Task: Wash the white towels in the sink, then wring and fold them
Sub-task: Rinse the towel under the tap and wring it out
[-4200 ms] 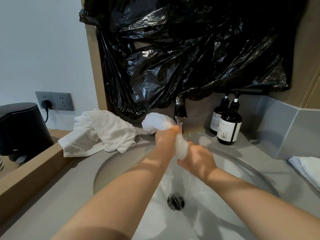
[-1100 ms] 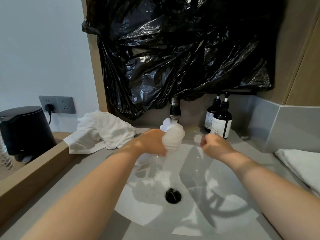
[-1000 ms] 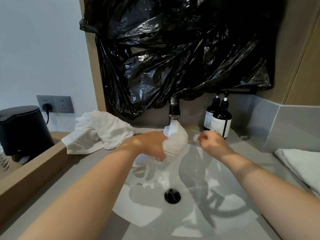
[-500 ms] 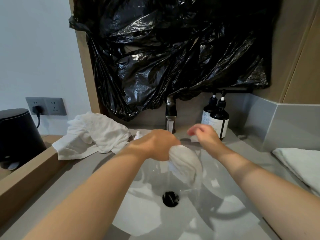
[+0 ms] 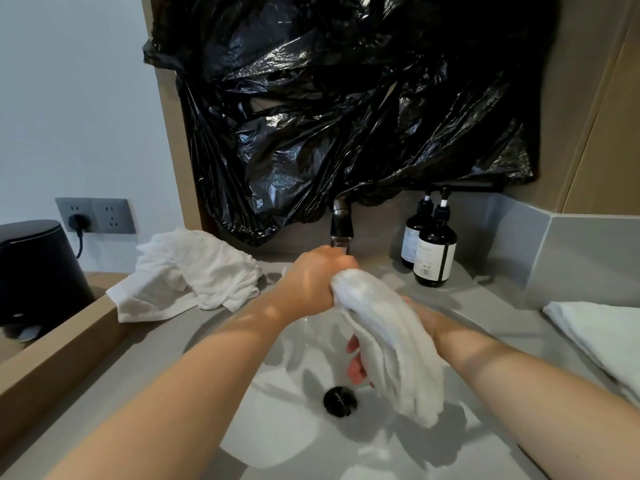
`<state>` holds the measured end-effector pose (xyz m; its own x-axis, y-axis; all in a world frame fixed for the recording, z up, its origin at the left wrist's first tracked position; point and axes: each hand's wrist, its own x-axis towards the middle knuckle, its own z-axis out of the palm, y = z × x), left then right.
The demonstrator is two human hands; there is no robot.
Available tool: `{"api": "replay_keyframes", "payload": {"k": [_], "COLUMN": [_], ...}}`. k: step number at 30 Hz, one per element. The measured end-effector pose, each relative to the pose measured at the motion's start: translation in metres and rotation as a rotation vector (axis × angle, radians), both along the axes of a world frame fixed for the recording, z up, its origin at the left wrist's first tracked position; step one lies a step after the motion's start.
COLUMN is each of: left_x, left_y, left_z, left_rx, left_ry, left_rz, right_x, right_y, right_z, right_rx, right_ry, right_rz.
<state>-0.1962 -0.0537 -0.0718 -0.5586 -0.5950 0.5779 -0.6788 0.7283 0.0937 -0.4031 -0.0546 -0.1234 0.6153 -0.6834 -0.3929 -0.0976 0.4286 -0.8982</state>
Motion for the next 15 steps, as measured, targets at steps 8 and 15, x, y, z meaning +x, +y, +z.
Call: {"api": "replay_keyframes", "payload": {"k": [8, 15], "left_x": [0.003, -0.009], "left_y": [-0.002, -0.004], "left_z": [-0.01, -0.022], "left_rx": [0.119, 0.255], "left_ry": [-0.417, -0.452], "left_rz": [0.286, 0.342], "right_x": [-0.014, 0.007], "right_y": [-0.016, -0.009], "right_z": [0.005, 0.022], "right_rx": [-0.081, -0.794], "right_ry": [0.289, 1.189], "right_rz": [0.417, -0.022]}}
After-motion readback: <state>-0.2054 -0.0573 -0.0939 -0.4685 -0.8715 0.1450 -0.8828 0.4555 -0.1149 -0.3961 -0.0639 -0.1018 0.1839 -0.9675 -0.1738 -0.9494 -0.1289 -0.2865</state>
